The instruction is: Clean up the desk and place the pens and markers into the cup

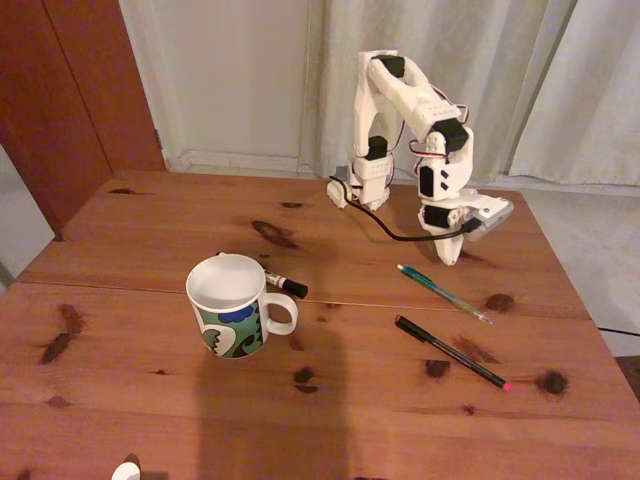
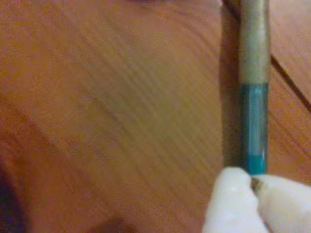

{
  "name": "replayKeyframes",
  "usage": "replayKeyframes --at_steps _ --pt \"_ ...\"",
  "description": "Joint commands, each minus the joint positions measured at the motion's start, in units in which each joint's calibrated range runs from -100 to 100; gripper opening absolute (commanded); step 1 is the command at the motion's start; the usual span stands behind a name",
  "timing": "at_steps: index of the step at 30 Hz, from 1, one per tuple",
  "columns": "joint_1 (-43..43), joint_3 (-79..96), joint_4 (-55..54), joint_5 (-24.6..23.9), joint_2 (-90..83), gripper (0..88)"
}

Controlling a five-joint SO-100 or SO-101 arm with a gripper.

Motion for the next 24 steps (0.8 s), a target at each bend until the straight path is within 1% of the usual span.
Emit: replayKeyframes --at_steps 1,14,24 --pt "0.4 -5.6 -1.4 0.1 1.8 0.8" --pt "5.9 -13.0 -2.0 0.1 9.0 0.8" --pt "5.6 -4.3 -14.0 0.1 9.2 1.2"
